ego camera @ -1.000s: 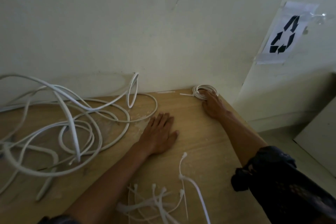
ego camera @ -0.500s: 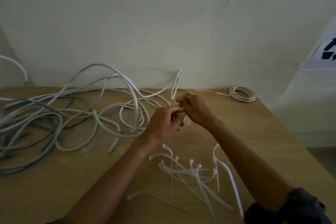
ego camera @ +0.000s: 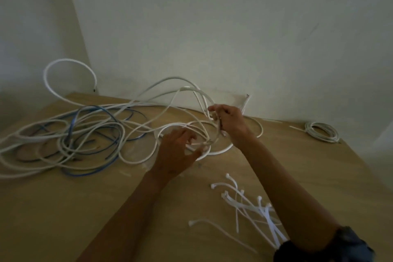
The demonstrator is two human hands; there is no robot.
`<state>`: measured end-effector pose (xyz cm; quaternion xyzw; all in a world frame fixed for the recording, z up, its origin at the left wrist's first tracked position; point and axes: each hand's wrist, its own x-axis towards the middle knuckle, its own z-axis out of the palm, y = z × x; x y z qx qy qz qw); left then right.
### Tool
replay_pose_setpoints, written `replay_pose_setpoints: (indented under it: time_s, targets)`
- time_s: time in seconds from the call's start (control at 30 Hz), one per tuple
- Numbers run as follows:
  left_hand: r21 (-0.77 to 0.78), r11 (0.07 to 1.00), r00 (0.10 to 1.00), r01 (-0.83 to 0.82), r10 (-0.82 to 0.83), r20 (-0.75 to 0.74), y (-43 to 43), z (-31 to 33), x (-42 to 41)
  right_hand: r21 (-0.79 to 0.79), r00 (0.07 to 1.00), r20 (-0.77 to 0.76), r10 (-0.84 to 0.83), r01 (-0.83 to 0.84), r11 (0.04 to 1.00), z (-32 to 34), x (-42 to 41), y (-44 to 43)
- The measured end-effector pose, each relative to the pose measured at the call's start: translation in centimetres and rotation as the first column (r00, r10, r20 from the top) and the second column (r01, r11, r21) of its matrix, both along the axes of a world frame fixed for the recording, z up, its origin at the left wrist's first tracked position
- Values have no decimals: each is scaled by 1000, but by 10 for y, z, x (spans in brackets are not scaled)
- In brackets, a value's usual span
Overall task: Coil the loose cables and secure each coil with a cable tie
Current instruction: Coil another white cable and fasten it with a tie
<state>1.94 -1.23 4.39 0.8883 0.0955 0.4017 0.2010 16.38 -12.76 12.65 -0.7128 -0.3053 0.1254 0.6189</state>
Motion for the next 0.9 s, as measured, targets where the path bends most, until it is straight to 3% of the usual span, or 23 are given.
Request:
replay_pose_setpoints:
  time_s: [0.1,0.17,0.23,0.3,0.37,0.43,0.5,0.57,0.63,0.7,0.73,0.9]
  targets:
    - [-160,986,985,-55,27,-168,15,-11,-6,61,990,0,-143,142,988,7,16,1]
    - [-249,968,991,-45,12,-134,20,-15,-8,123,992,-75,-104,113,986,12,19,1]
    - [-316,948,998,-23,5,-57,21,-16,-7,141,998,-38,-47,52,989,12,17,1]
    - [-353,935,1000,0,3,7,19,-17,-7,40,995,80,57,-60,997,9,7,0]
    - [-400,916,998,38,-14,63,16,-15,-9,-152,959,99,267,-251,956,2,-5,0]
    - [-425,900,994,93,-62,86,15,-13,-12,-315,929,103,356,-309,898,-3,-12,1]
    - [-409,909,996,86,-94,1,14,-10,-13,-264,979,102,176,-144,954,-2,-10,10]
    - [-311,948,992,60,-91,-86,12,-12,-12,-169,972,226,-70,109,980,-3,4,24]
    - [-235,971,992,47,-73,-101,10,-13,-8,-328,905,424,-18,172,929,-3,11,37]
    - [-231,971,995,54,-71,-65,9,-15,-7,-475,867,485,113,152,867,-10,17,50]
    - [-231,971,997,53,-64,-42,9,-15,-7,-465,858,504,101,172,868,-12,19,54]
    - [-282,958,999,40,-47,-18,11,-11,-7,-132,847,484,-220,319,939,21,25,51]
